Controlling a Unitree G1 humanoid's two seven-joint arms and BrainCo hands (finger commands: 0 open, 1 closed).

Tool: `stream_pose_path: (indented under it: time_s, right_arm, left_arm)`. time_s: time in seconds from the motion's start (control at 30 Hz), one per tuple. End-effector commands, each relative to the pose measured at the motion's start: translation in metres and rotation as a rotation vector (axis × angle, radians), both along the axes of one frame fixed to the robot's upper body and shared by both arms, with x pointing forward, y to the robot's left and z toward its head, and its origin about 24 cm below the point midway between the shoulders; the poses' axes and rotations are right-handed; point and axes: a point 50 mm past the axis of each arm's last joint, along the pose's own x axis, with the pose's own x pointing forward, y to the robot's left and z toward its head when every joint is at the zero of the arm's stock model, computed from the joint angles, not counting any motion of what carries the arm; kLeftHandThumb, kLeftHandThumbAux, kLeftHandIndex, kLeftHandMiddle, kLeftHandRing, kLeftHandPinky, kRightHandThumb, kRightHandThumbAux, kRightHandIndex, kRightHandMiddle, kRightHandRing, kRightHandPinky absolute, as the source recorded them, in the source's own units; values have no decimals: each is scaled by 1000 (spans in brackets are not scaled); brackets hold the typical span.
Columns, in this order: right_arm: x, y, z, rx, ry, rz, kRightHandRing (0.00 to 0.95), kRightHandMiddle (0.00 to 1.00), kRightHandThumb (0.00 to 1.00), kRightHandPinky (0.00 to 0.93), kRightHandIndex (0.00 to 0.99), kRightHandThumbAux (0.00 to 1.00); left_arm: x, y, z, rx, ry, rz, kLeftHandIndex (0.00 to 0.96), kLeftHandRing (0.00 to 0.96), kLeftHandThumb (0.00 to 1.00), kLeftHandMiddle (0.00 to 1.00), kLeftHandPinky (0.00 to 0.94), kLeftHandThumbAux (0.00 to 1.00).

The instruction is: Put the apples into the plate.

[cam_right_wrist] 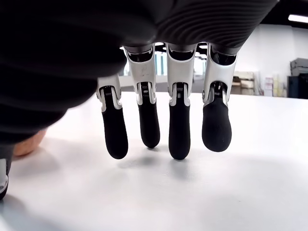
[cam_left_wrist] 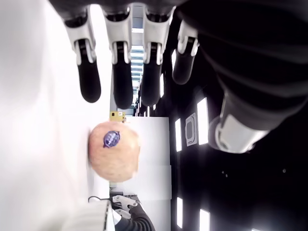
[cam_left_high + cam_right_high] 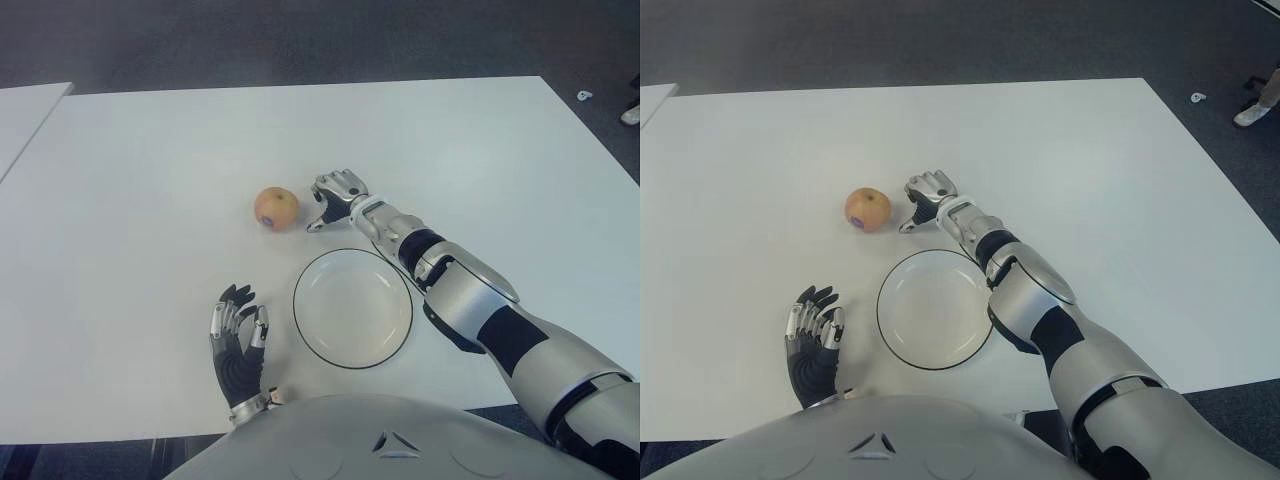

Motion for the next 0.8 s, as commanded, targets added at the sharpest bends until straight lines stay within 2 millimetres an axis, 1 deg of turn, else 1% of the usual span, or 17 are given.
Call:
stream_pose_path:
  time_s: [0.03, 0.2, 0.27, 0.3, 0.33, 0.37, 0.4, 0.43, 0.47, 0.5, 0.53, 0.6, 0.63, 0.8]
  right_arm:
    - [-16, -10, -28, -72, 126, -11, 698, 715, 702, 682, 436, 719]
    - [-15, -9, -28, -59, 126, -20, 702, 719, 703, 690, 436, 719]
    - [-15, -9, -27, -54, 127, -25, 699, 715, 703, 677, 435, 719]
    - [-15, -9, -27, -52, 128, -26, 694, 708, 702, 659, 435, 719]
    - [-15, -9, -27, -51, 129, -27, 664, 690, 698, 617, 433, 718]
    - [-15, -9, -27, -64, 131, -24, 654, 684, 697, 602, 432, 718]
    - [-14, -10, -28, -74, 132, -22, 428, 466, 533, 409, 332, 635]
    - [-14, -10, -28, -82, 131, -19, 283, 326, 424, 284, 267, 583]
    - [-15, -10, -28, -86, 129, -17, 226, 264, 388, 233, 227, 566]
    - [-15, -10, -28, -87, 128, -16, 144, 174, 336, 159, 171, 541]
    - [-15, -9, -28, -91, 126, -13, 92, 117, 303, 111, 135, 526]
    - [-15, -8, -28, -102, 117, -2, 47, 60, 274, 57, 74, 486]
    - [-16, -7, -28, -108, 112, 4, 30, 38, 263, 36, 47, 433]
    - [-16, -2, -26, -129, 87, 37, 4, 6, 240, 5, 7, 301]
  left_arm:
    - [8, -55, 0, -126, 41, -53, 215, 329, 489, 303, 356, 640]
    - [8, -54, -1, -127, 42, -52, 209, 329, 484, 301, 354, 642]
    - [8, -54, -1, -126, 41, -51, 208, 329, 480, 301, 355, 642]
    - [8, -54, -1, -127, 40, -51, 207, 329, 477, 301, 356, 641]
    - [8, -53, -1, -128, 39, -52, 205, 330, 471, 300, 358, 641]
    - [8, -53, -1, -127, 37, -54, 204, 330, 469, 300, 359, 642]
    - [8, -53, -1, -127, 36, -55, 201, 331, 456, 300, 358, 641]
    - [8, -53, -1, -125, 33, -56, 199, 331, 447, 299, 357, 641]
    - [9, -52, -1, -123, 31, -57, 199, 331, 443, 298, 357, 640]
    - [9, -52, -1, -122, 30, -57, 198, 331, 438, 297, 357, 640]
    - [9, -52, -1, -120, 29, -58, 198, 331, 434, 297, 357, 639]
    - [9, -51, -2, -114, 26, -61, 198, 330, 429, 296, 357, 638]
    - [9, -51, -2, -110, 24, -62, 199, 329, 425, 296, 356, 637]
    - [11, -50, -3, -100, 23, -67, 203, 327, 415, 295, 354, 631]
